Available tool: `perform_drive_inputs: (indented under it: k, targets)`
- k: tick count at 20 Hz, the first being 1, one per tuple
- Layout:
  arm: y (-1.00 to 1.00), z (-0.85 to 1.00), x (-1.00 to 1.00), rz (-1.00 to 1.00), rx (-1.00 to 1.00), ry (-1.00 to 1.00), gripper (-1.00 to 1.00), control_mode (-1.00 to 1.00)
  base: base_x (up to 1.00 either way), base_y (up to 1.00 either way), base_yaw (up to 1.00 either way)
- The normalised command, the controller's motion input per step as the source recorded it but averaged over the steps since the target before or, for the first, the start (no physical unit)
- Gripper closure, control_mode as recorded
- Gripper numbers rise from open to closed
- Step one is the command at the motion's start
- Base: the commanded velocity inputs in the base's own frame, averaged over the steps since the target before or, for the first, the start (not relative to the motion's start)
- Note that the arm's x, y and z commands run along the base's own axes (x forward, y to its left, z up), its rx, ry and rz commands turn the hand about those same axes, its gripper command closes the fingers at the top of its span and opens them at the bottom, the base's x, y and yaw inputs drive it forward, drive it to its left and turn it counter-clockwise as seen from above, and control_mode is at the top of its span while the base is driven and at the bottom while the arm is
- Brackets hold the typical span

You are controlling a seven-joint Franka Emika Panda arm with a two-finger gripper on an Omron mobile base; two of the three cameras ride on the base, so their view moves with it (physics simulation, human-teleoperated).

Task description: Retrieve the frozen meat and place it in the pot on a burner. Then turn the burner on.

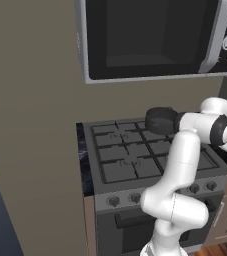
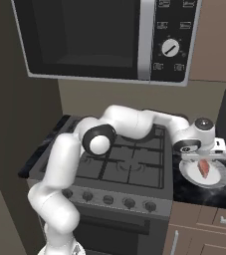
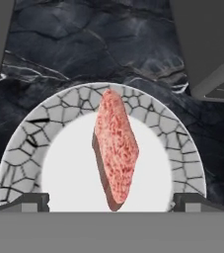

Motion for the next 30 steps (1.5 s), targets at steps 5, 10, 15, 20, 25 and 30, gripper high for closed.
perform_drive_inputs:
  k: [5,10,15,20,25,30]
  targets:
    - [-0.05,-0.15,0.02,0.03,0.00,0.02,-1.00,-1.00,0.00,0.00,0.00]
    - [-0.02,-0.27,0.00,0.01,0.00,0.07,-1.00,-1.00,0.00,0.00,0.00]
    - [-0.02,-0.10,0.00,0.00,0.00,0.02,-1.00,-1.00,0.00,0.00,0.00]
    - [-0.06,-0.07,0.00,0.00,0.00,0.00,-1.00,-1.00,0.00,0.00,0.00]
    - [-0.16,-0.06,0.00,0.00,0.00,0.00,-1.00,-1.00,0.00,0.00,0.00]
    - [-0.07,-0.13,0.00,0.00,0.00,0.03,-1.00,-1.00,0.00,0.00,0.00]
